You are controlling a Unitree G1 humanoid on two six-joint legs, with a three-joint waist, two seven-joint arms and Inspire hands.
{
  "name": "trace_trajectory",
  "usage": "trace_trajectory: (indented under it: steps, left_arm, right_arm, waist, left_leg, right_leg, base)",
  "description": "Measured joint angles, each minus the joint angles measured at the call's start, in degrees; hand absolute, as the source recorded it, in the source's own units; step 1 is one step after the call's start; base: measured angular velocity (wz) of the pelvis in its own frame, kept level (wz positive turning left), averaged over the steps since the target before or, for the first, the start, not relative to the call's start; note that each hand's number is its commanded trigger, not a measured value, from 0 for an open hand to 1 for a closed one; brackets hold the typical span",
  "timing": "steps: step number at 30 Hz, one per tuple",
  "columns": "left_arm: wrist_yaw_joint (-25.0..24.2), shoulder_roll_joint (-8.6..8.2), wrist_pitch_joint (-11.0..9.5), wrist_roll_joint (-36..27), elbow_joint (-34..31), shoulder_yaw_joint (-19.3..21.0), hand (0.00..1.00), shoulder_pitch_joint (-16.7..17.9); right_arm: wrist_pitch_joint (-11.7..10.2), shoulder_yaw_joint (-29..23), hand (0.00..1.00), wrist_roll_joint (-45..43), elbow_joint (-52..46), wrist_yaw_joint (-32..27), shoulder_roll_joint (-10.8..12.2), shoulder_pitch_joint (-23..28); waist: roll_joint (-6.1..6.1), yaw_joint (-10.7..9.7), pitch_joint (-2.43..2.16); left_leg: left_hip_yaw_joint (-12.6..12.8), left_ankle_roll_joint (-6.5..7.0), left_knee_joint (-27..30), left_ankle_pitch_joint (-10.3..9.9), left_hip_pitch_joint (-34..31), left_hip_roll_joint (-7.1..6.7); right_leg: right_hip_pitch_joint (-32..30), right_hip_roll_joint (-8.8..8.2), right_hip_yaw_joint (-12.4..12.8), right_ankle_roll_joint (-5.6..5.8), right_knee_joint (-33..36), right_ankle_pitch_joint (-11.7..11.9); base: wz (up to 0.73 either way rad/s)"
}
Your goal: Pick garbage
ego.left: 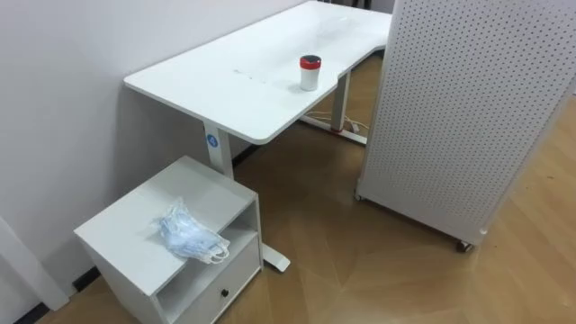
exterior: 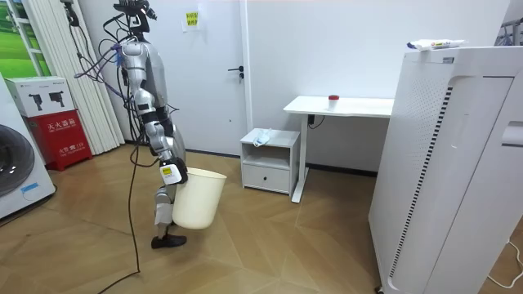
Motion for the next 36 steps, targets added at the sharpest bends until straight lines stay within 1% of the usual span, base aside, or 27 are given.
trace_trajectory:
  steps: [1, 5, 7, 8, 9, 10, 13, 17, 22, 27, 29, 30, 31, 32, 33, 34, 35, 36]
  left_arm:
    - [0.18, -0.04, -0.06, -0.15, 0.0, -0.27, 0.0, -0.11]
    - [1.17, -0.29, -0.09, -0.79, -0.01, -0.09, 0.0, -0.28]
    - [1.27, -0.37, -0.29, -0.87, -0.01, -0.1, 0.0, -0.41]
    - [1.6, -0.43, -0.5, -0.91, 0.0, -0.1, 0.0, -0.53]
    - [1.87, -0.45, -0.75, -1.0, 0.0, -0.11, 0.0, -0.53]
    - [2.12, -0.45, -1.36, -1.0, 0.0, -0.11, 0.0, -0.1]
    - [2.19, -0.45, -1.76, -0.95, -0.03, -0.11, 0.0, 0.36]
    - [2.22, -0.51, -2.06, -0.86, -0.03, -0.12, 0.0, 1.39]
    - [1.68, -0.51, -1.46, -0.82, 0.0, -0.09, 0.0, 2.17]
    - [0.78, -0.57, -1.16, -0.38, 1.58, 1.22, 0.0, 1.23]
    - [0.78, -0.57, -1.14, -0.44, 1.99, 1.1, 0.0, 1.27]
    - [0.8, -0.48, -1.08, -0.41, 2.18, 1.1, 0.0, 1.31]
    - [0.82, -0.44, -1.07, -0.36, 2.51, 1.19, 0.0, 1.28]
    - [0.81, -0.44, -1.08, -0.39, 2.48, 1.21, 0.0, 1.3]
    - [0.77, -0.35, -1.06, -0.46, 2.52, 1.15, 0.0, 1.3]
    - [0.58, -0.17, -0.67, -0.31, 2.41, 1.17, 0.0, 1.17]
    - [0.46, -0.13, -0.58, -0.2, 2.33, 1.2, 0.0, 0.98]
    - [0.1, -0.07, -0.58, -0.16, 2.31, 1.28, 0.0, 1.21]
  right_arm:
    - [-0.14, 0.02, 1.0, 0.0, -0.04, 0.1, -0.03, -0.03]
    - [-0.11, -0.02, 1.0, -0.01, -0.08, 0.24, -0.1, -0.07]
    - [-0.09, 0.0, 1.0, -0.02, -0.07, 0.3, -0.11, -0.43]
    - [-0.1, 0.04, 1.0, -0.03, -0.07, 0.32, -0.11, -0.48]
    - [-0.11, 0.06, 1.0, -0.03, -0.07, 0.34, -0.1, -0.48]
    - [-0.13, 0.06, 1.0, -0.06, -0.07, 0.37, -0.09, -0.46]
    - [-0.29, 0.03, 1.0, -0.13, -0.08, 0.37, -0.09, -0.42]
    - [-0.39, 0.03, 1.0, -0.14, -0.24, 0.37, -0.08, -0.38]
    - [-0.26, 0.03, 1.0, -0.44, -0.86, 0.37, -0.09, -0.41]
    - [-0.12, 0.04, 1.0, -2.86, -0.9, 0.92, -0.01, -1.05]
    - [-0.11, 0.04, 1.0, -4.05, -1.15, 1.32, 0.11, -1.08]
    - [-0.05, 0.04, 1.0, -4.28, -1.54, 1.5, 0.34, -1.04]
    - [-0.06, 0.01, 1.0, -4.28, -1.93, 1.72, 0.46, -1.0]
    - [-0.05, -0.02, 1.0, -4.31, -2.15, 1.88, 0.44, -1.0]
    - [-0.05, -0.01, 1.0, -4.34, -2.39, 2.25, 0.43, -1.01]
    - [-0.06, 0.01, 1.0, -4.43, -2.52, 2.73, 0.51, -0.95]
    - [-0.07, 0.02, 1.0, -4.43, -2.45, 3.03, 0.44, -0.9]
    - [-0.05, 0.0, 1.0, -4.42, -2.07, 3.43, 0.22, -0.94]
  waist:
    - [-0.06, -0.05, -0.15]
    - [0.38, -0.09, -0.06]
    - [0.78, -0.09, 0.05]
    - [0.69, -0.09, 0.22]
    - [0.8, -0.09, 0.26]
    - [0.97, 0.0, 0.4]
    - [1.28, -0.04, 0.39]
    - [1.13, 0.01, 0.41]
    - [0.96, 0.2, 0.41]
    - [0.58, 0.33, 0.45]
    - [0.43, 0.34, 0.5]
    - [0.14, 0.35, 0.72]
    - [0.01, 0.54, 0.78]
    - [-0.05, 0.59, 0.86]
    - [-0.17, 1.08, 0.8]
    - [-0.32, 1.49, 0.87]
    - [-0.4, 1.6, 0.86]
    - [-0.43, 1.96, 0.78]
  left_leg:
    - [0.01, 0.0, 0.0, 0.0, -0.22, 0.01]
    - [0.0, 0.0, 0.05, 0.0, -0.53, 0.0]
    - [0.0, 0.0, 0.01, 0.0, -0.43, -0.02]
    - [-0.09, 0.0, -0.04, 0.0, -0.37, -0.04]
    - [-0.15, 0.0, -0.08, 0.0, -0.33, -0.05]
    - [-0.18, 0.0, -0.1, 0.0, -0.28, -0.06]
    - [-0.17, 0.0, -0.09, 0.0, -0.15, -0.05]
    - [-0.17, 0.0, -0.05, 0.0, -0.14, 0.0]
    - [-0.25, 0.0, 0.28, -0.01, -1.03, 0.05]
    - [-0.24, -0.16, 3.34, -0.24, -2.89, 0.33]
    - [-0.24, -0.39, 5.7, -1.12, -3.58, 0.9]
    - [-0.29, -0.81, 8.14, -2.02, -4.3, 1.41]
    - [-0.26, -1.13, 12.01, -3.26, -5.74, 2.19]
    - [-0.25, -1.31, 14.56, -4.09, -6.74, 2.74]
    - [-0.17, -1.72, 20.12, -5.62, -8.9, 4.09]
    - [-0.26, -2.08, 26.28, -5.9, -11.52, 5.17]
    - [-0.41, -2.09, 29.32, -5.85, -12.74, 5.77]
    - [-0.72, -2.13, 34.62, -5.64, -14.91, 7.2]
  right_leg:
    - [-0.24, 0.0, -0.01, 0.0, 0.0, 0.0]
    - [-0.5, -0.06, -0.31, -0.02, 0.05, 0.01]
    - [-0.4, -0.07, -0.29, -0.02, 0.03, 0.01]
    - [-0.29, -0.06, -0.34, -0.02, -0.02, 0.02]
    - [-0.21, -0.06, -0.41, -0.02, -0.04, 0.02]
    - [-0.17, -0.06, -0.42, -0.02, -0.05, 0.01]
    - [-0.05, -0.03, -0.37, -0.02, 0.02, 0.01]
    - [-0.05, 0.02, -0.29, -0.02, 0.06, 0.01]
    - [-0.77, 0.01, -0.24, 0.01, 0.07, -0.01]
    - [-1.56, -0.02, -0.31, -0.28, 1.02, -0.23]
    - [-1.67, 0.29, -0.41, -0.64, 2.02, -0.65]
    - [-1.89, 0.49, -0.45, -0.82, 3.41, -1.65]
    - [-2.75, 0.81, -0.56, -1.24, 5.54, -2.91]
    - [-3.25, 1.04, -0.5, -1.38, 7.04, -3.89]
    - [-4.62, 1.53, -0.4, -1.87, 10.53, -5.8]
    - [-5.55, 1.79, -0.39, -2.38, 13.54, -7.57]
    - [-5.74, 2.04, -0.46, -2.7, 14.66, -8.2]
    - [-5.82, 2.8, -0.56, -3.21, 16.65, -9.49]
  base:
    - [0.0]
    - [0.0]
    - [0.0]
    - [0.0]
    - [0.03]
    - [0.0]
    - [0.0]
    - [0.0]
    - [0.02]
    - [0.0]
    - [-0.05]
    - [0.0]
    - [0.0]
    - [-0.09]
    - [-0.12]
    - [-0.1]
    - [0.0]
    - [0.0]
